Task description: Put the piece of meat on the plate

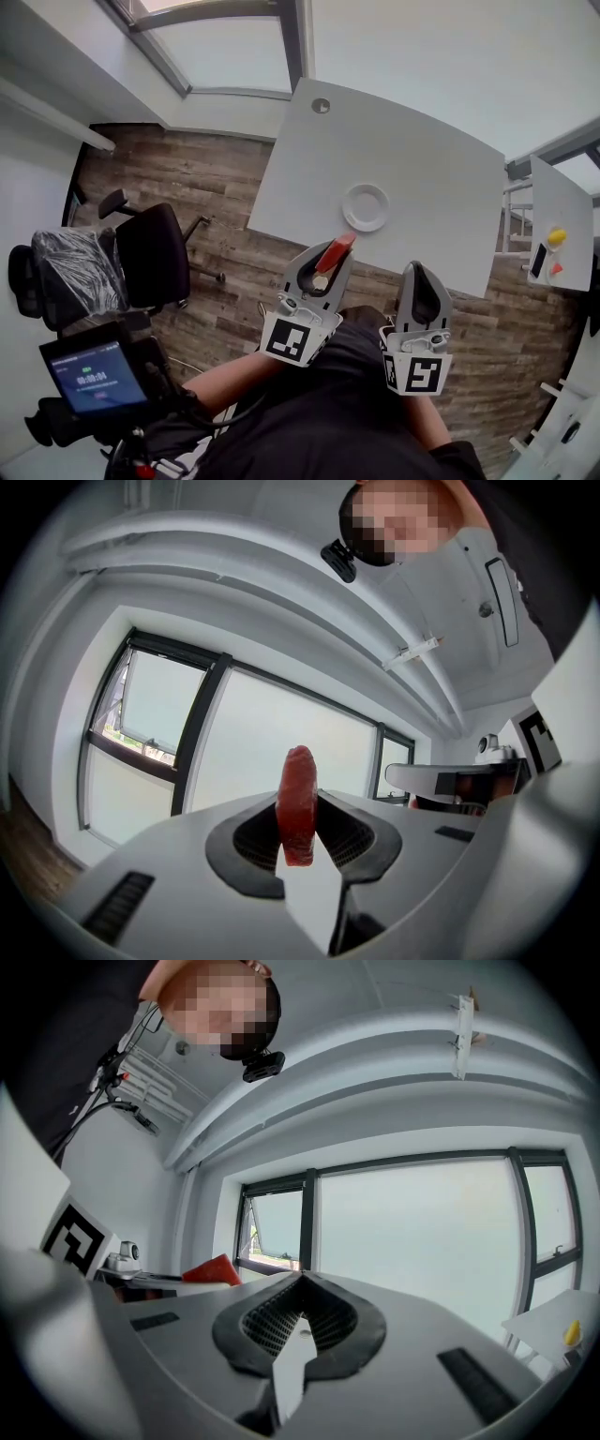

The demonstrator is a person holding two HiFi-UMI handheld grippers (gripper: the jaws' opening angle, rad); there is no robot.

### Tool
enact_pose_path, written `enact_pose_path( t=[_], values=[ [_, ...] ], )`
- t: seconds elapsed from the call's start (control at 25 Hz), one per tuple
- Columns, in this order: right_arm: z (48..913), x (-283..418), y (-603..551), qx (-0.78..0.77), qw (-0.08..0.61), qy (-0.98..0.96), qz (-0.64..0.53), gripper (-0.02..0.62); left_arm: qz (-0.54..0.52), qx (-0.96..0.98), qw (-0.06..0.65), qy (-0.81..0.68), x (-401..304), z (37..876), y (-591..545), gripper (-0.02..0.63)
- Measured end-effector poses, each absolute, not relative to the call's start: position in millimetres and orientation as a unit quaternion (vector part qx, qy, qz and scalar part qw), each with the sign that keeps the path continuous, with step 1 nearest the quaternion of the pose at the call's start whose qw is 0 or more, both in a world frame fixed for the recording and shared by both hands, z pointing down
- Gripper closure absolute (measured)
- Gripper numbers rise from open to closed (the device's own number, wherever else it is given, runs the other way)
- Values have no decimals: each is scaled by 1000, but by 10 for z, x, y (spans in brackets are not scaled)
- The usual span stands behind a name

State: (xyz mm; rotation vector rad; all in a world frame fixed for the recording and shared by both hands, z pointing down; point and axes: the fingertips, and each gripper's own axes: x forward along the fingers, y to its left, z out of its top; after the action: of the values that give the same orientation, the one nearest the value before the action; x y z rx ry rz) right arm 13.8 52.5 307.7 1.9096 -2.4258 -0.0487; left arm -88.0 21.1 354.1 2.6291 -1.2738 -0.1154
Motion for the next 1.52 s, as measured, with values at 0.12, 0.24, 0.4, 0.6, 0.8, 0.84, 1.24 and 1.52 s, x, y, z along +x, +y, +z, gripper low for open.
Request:
enact_pose_path(
  t=[0.12,0.24,0.4,0.6,0.8,0.84,1.24,1.52],
  values=[
    [3048,109,492,606,24,-794,-22,592,-35,889,108,-443,-898,3558,171,511],
    [3063,182,464,597,21,-802,-21,592,-35,884,113,-451,-848,3570,152,511],
    [3051,276,348,588,19,-809,-24,592,-30,880,116,-460,-786,3550,57,511],
    [3050,264,221,586,8,-810,-16,592,-26,881,109,-459,-746,3508,-14,511],
    [3084,655,126,584,3,-811,-16,592,-12,887,106,-450,-286,3601,-93,511],
    [3089,694,86,584,2,-812,-12,592,-6,888,109,-446,-244,3632,-105,511],
    [3187,841,-65,591,4,-806,-3,592,5,887,130,-443,-196,3781,-215,511],
    [3175,798,-34,587,-1,-810,-5,592,15,882,118,-455,-272,3882,-283,511]
  ],
)
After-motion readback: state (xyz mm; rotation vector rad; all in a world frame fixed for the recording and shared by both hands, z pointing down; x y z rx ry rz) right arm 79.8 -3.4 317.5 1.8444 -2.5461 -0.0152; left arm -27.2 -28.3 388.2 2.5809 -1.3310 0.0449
